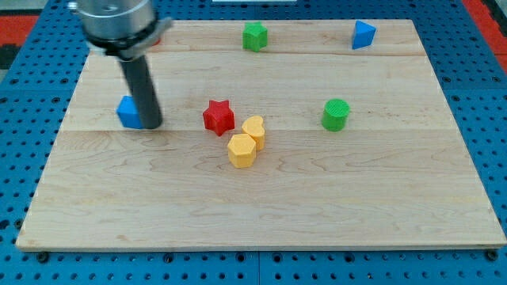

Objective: Move green circle and red star in opposite directions

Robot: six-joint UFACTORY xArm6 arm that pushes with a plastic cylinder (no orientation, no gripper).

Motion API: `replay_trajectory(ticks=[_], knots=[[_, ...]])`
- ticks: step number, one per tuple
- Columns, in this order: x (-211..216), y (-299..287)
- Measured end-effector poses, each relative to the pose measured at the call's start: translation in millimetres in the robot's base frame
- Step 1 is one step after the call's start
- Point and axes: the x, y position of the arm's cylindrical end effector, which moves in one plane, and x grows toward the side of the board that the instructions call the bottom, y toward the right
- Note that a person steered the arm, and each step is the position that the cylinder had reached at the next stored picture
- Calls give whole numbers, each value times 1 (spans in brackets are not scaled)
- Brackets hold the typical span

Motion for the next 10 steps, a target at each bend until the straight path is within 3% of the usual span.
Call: replay_trajectory(ticks=[2,4,6,7,8,9,10], knots=[[-2,58],[-9,59],[-64,112],[-49,159],[-31,256],[-23,287],[-31,274]])
